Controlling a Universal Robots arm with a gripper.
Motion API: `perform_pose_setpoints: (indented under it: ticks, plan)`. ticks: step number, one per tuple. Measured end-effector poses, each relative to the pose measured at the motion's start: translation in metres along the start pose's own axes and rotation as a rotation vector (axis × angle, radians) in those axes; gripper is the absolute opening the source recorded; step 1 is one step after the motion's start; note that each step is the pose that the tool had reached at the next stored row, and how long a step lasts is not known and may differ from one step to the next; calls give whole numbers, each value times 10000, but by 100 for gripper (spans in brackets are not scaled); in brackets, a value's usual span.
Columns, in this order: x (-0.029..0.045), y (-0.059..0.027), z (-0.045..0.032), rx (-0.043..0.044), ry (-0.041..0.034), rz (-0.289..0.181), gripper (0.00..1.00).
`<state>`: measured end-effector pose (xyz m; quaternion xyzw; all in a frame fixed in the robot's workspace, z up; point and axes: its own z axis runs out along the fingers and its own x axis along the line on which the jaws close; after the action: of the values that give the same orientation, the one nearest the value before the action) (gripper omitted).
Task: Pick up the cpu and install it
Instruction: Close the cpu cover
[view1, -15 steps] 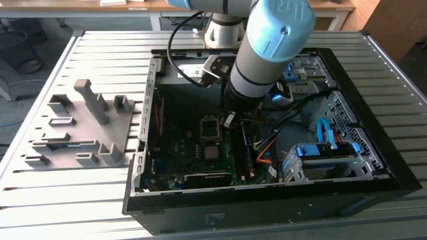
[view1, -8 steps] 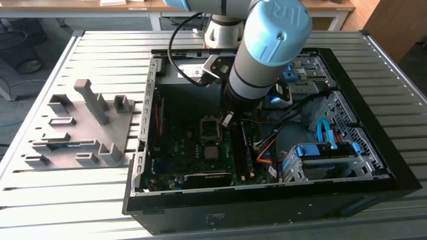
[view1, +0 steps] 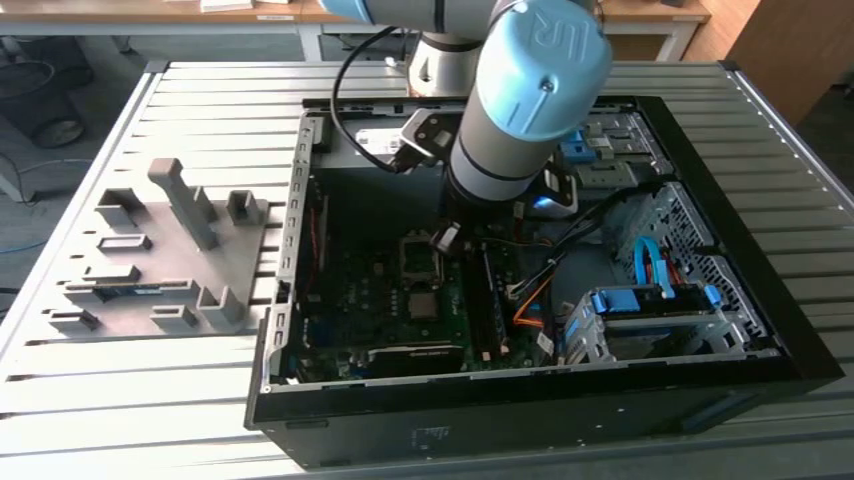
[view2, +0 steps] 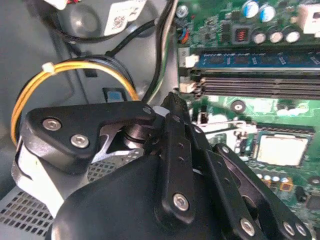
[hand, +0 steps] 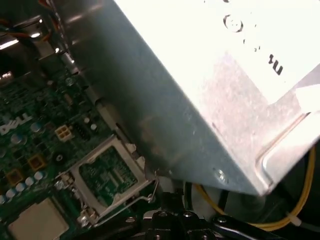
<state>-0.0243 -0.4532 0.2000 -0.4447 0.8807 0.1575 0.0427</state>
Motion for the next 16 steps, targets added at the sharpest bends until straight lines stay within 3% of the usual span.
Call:
perform_pose_setpoints:
  ticks: [3,5,16]
  plan:
    - [11,8,13,-131,-176,-11,10]
    - [18,9,27,-169,-228,-12,10]
    - [64,7,117,-172,-230,-12,10]
